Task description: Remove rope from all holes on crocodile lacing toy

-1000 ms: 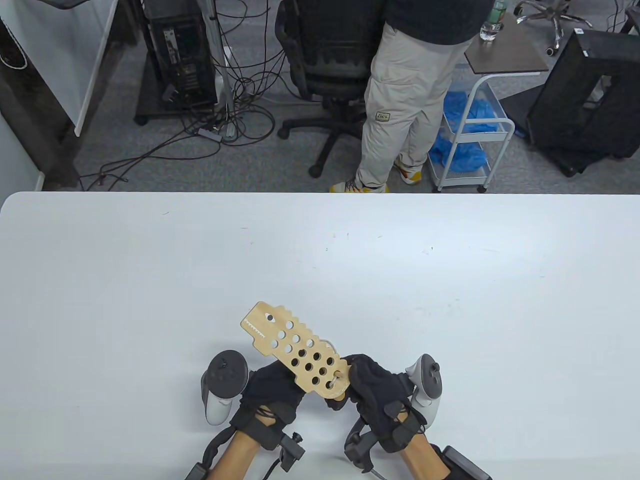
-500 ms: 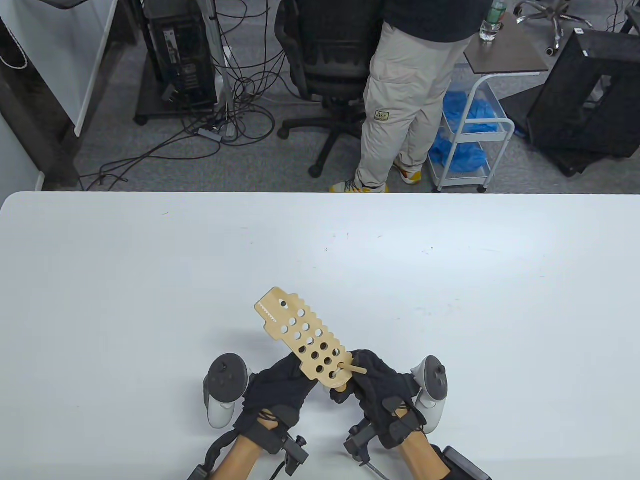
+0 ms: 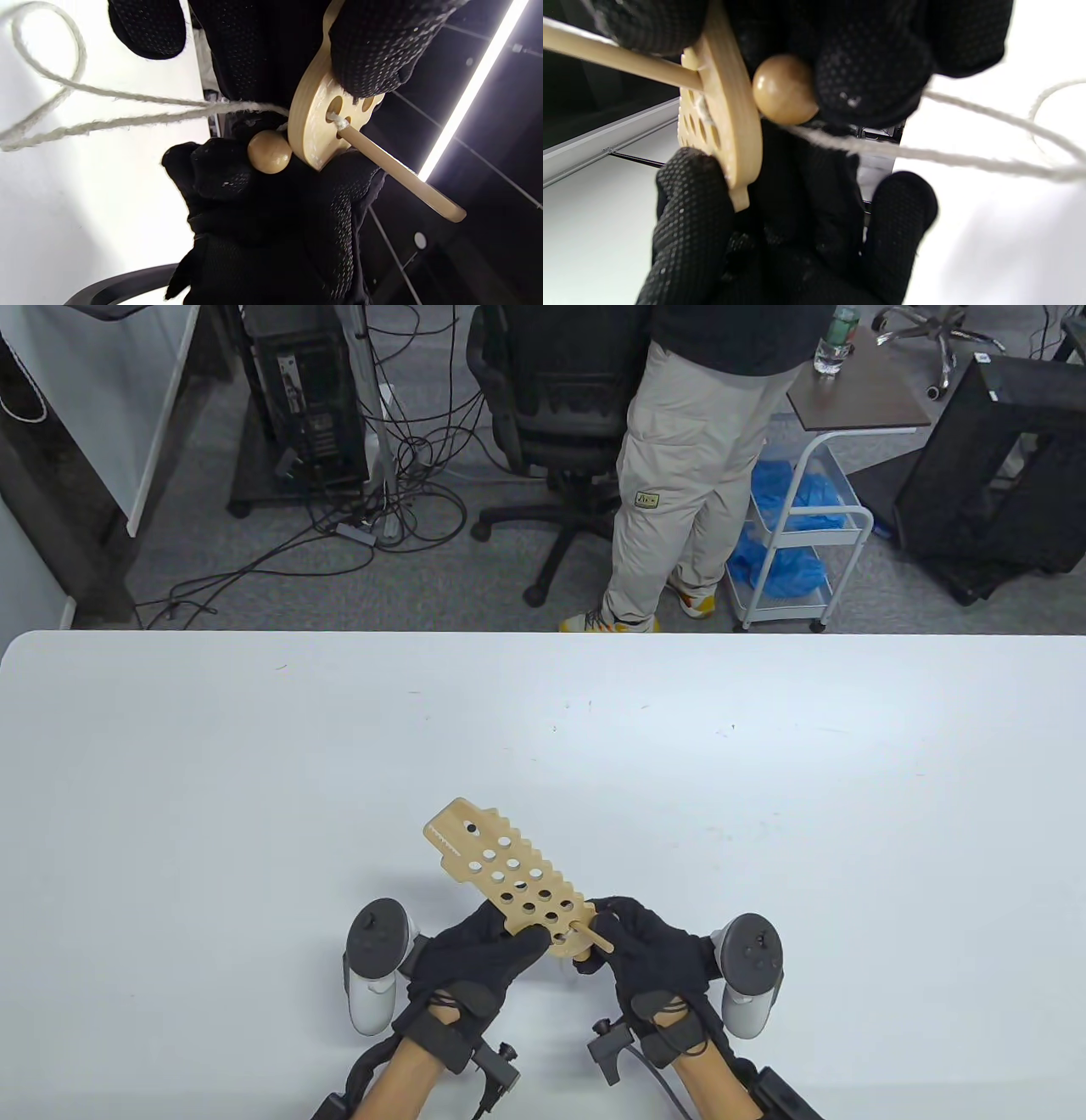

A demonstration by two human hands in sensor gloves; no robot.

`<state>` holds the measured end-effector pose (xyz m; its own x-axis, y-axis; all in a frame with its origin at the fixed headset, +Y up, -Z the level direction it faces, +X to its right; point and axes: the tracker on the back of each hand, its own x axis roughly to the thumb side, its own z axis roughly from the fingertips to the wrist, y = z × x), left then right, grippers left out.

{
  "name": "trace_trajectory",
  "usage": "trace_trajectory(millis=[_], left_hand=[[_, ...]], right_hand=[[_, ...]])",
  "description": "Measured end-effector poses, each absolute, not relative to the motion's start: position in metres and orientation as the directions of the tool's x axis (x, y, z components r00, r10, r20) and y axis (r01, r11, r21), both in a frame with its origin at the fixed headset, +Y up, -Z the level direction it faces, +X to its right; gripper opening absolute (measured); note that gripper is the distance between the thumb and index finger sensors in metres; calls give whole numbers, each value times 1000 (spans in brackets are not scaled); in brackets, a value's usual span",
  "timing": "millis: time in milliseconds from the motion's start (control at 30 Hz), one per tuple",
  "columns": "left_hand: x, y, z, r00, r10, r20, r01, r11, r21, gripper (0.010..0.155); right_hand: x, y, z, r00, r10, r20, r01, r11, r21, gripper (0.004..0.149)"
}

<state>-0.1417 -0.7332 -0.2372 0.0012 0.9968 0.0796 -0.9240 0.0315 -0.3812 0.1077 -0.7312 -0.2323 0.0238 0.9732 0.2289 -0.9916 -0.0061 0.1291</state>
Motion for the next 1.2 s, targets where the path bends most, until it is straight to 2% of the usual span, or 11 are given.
trace_trajectory(millis=[100,200,300,467,567,667,767,933,1033,1100,1200], left_hand=[[-138,-735,-237,-26,996,88,-905,14,-425,58],[-133,-739,-238,-43,997,61,-882,-9,-470,62],[-130,-743,-238,-16,1000,26,-843,1,-538,69],[-132,-746,-236,105,994,16,-877,100,-470,78],[-130,-748,-235,160,987,-3,-861,138,-489,83],[-128,-750,-234,200,980,-16,-845,164,-509,89],[-125,-753,-234,170,983,-68,-820,103,-563,90],[-123,-754,-234,152,982,-110,-820,63,-568,81],[-124,-753,-236,121,986,-117,-808,29,-588,80],[-124,-753,-237,115,987,-112,-800,25,-599,80],[-126,-751,-238,133,988,-74,-803,64,-592,77]], right_hand=[[108,-730,-232,38,970,239,-989,2,150,44],[113,-726,-232,-54,956,289,-989,-92,117,44],[116,-717,-229,-199,916,348,-975,-222,28,44],[118,-703,-220,-350,835,425,-936,-334,-113,44],[119,-699,-215,-405,803,437,-914,-356,-194,44],[116,-691,-209,-554,694,460,-833,-464,-303,44],[107,-686,-201,-680,557,477,-731,-558,-392,44],[98,-686,-197,-749,464,473,-658,-609,-443,43],[103,-687,-200,-738,508,444,-674,-593,-441,44],[110,-691,-204,-694,594,406,-719,-552,-422,44],[127,-702,-215,-550,773,317,-823,-438,-361,44]])
